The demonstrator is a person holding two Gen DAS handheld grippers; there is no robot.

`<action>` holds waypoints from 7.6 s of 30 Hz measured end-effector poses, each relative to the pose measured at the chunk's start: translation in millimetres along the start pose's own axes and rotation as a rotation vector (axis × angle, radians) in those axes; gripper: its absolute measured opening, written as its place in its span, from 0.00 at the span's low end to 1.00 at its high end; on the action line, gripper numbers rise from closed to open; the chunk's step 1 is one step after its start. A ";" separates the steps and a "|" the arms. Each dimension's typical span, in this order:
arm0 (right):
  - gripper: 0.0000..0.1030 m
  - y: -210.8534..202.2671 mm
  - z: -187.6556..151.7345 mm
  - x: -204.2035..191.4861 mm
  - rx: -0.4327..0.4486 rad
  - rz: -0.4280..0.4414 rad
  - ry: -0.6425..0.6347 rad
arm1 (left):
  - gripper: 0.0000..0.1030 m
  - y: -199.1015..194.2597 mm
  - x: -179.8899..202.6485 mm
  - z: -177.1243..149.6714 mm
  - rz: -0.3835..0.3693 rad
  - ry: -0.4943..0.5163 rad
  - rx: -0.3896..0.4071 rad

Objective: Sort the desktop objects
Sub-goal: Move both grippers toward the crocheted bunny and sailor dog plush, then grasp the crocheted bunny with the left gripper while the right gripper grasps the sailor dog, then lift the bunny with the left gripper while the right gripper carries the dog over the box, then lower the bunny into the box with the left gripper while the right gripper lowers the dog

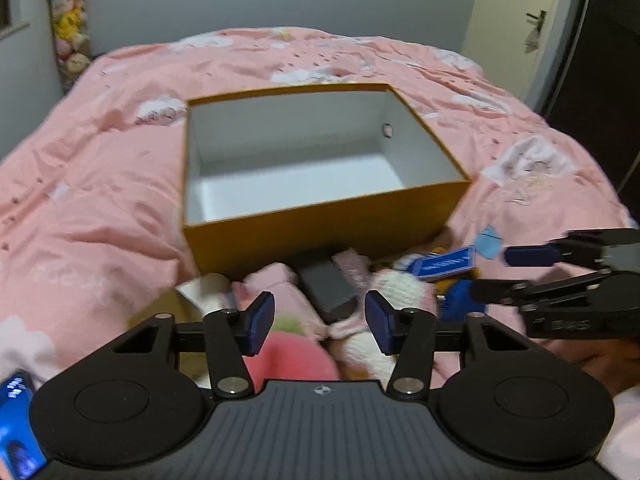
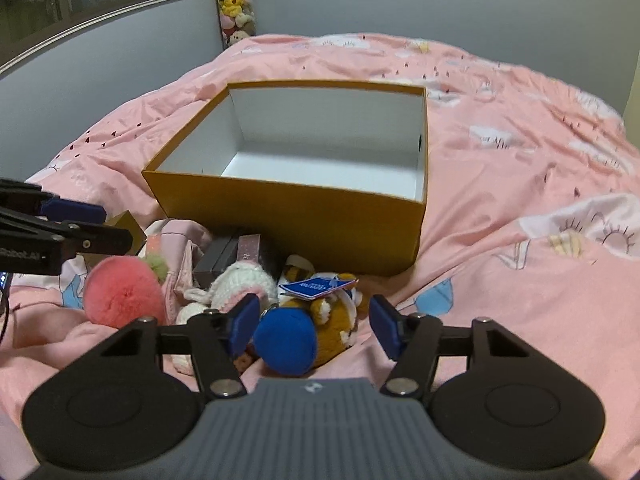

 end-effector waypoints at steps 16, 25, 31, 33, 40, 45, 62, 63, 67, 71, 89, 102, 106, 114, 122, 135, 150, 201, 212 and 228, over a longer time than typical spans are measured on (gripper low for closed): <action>0.61 24.0 -27.4 0.9 -0.182 0.026 -0.217 | 0.65 52.4 76.2 -25.5 -0.126 0.389 -0.059; 0.61 43.1 -27.8 11.8 -0.225 0.064 -0.297 | 0.66 83.2 77.8 -26.5 -0.120 0.394 -0.106; 0.64 42.3 -23.7 19.9 -0.193 0.127 -0.264 | 0.68 102.4 81.9 -25.5 -0.111 0.390 -0.135; 0.68 46.4 -26.1 15.5 -0.196 0.122 -0.301 | 0.64 102.8 81.5 -24.0 -0.108 0.390 -0.132; 0.75 64.4 -25.4 5.8 -0.185 0.079 -0.395 | 0.57 89.8 66.8 -24.0 -0.107 0.311 -0.111; 0.69 61.7 -21.5 -5.5 -0.123 0.056 -0.432 | 0.57 71.6 56.0 -22.2 -0.111 0.265 -0.059; 0.62 -19.0 36.1 -22.2 0.019 0.265 -0.232 | 0.56 15.5 18.1 0.7 -0.166 0.122 0.133; 0.62 -21.4 38.7 -24.8 0.008 0.295 -0.224 | 0.56 15.7 16.4 1.0 -0.170 0.124 0.136; 0.59 -16.8 41.9 -22.7 -0.032 0.358 -0.173 | 0.56 23.2 5.4 -2.0 -0.159 0.111 0.119; 0.59 27.5 47.9 -24.4 -0.046 0.320 -0.132 | 0.56 35.6 -2.0 -7.4 -0.153 0.090 0.086; 0.69 42.2 7.9 -2.1 -0.132 0.227 0.011 | 0.61 33.8 -4.8 -14.9 -0.142 0.118 0.030; 0.40 58.3 -2.1 -7.1 -0.188 0.234 0.017 | 0.72 23.2 6.3 -26.5 -0.026 0.247 -0.039; 0.39 45.0 3.0 -19.2 -0.143 0.259 -0.030 | 0.72 22.5 8.0 -30.9 -0.032 0.251 -0.067; 0.39 44.6 11.6 -43.0 -0.119 0.317 -0.108 | 0.37 8.5 1.0 -29.2 -0.078 0.183 -0.003; 0.39 35.1 25.8 -33.5 -0.089 0.339 -0.086 | 0.31 6.5 -8.3 -15.1 -0.164 0.101 0.030; 0.39 9.2 111.0 -23.1 0.084 0.339 -0.132 | 0.31 -17.8 -2.8 69.5 -0.150 0.155 0.225; 0.39 86.0 190.4 -3.6 0.108 0.240 -0.138 | 0.31 67.3 -30.7 163.3 -0.195 0.250 0.002; 0.39 213.2 133.7 3.6 -0.316 0.287 0.104 | 0.35 196.3 -34.4 123.9 -0.120 0.395 -0.493; 0.39 220.0 131.2 -9.1 -0.342 0.274 0.105 | 0.48 164.4 -48.7 132.9 -0.137 0.375 -0.370; 0.58 212.1 132.6 -12.9 -0.364 0.192 0.045 | 0.48 160.6 -55.3 125.8 -0.141 0.373 -0.320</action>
Point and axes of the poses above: each gripper's, at about its wrist camera, not at the fingertips, and y roughly the way its jaws point, x to its right, z to its top, the point moved 4 cm from there along y, roughly the way its jaws point, and after that the axes turned 10 degrees about z, right-handed, at the moved point
